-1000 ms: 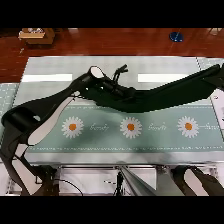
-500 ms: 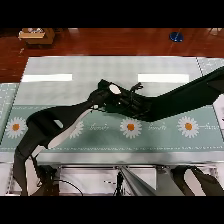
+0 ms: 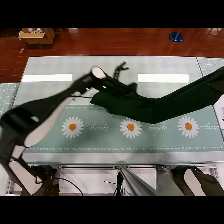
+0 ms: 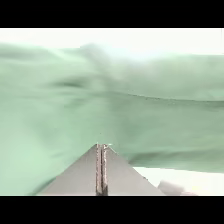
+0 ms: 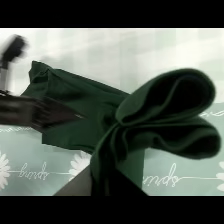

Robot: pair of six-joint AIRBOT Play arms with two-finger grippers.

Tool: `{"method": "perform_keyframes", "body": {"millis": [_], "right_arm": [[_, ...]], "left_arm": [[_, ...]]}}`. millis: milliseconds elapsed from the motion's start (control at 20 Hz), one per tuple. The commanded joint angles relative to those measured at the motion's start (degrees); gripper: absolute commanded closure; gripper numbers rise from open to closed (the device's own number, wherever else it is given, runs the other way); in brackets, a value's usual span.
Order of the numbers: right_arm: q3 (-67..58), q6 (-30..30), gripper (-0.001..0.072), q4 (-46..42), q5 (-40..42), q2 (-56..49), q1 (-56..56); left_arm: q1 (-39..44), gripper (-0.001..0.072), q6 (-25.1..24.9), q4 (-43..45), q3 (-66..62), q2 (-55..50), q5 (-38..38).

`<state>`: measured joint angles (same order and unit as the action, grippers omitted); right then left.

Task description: Fold the shirts.

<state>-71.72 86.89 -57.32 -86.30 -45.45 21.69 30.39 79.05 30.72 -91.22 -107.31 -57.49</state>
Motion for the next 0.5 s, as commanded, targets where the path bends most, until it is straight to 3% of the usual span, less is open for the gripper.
{"method": "perform_keyframes", "body": {"millis": [0, 200, 450], "right_arm": [[-0.04, -1.62, 0.0688, -1.75, 2.43, -0.46, 0.00], [0.02, -3.56, 0.0688, -1.01, 3.02, -4.11, -0.02], [0.02, -5.14, 0.0688, 3.54, 7.28, -10.93, -3.21]], "left_arm": [[-12.09, 0.0690, 5.29, 22.14, -0.02, 9.64, -4.59], [-27.52, 0.0688, 5.22, 30.47, -0.02, 21.55, -5.14], [-43.41, 0.0688, 5.22, 30.60, -0.02, 32.48, -5.38]]}}
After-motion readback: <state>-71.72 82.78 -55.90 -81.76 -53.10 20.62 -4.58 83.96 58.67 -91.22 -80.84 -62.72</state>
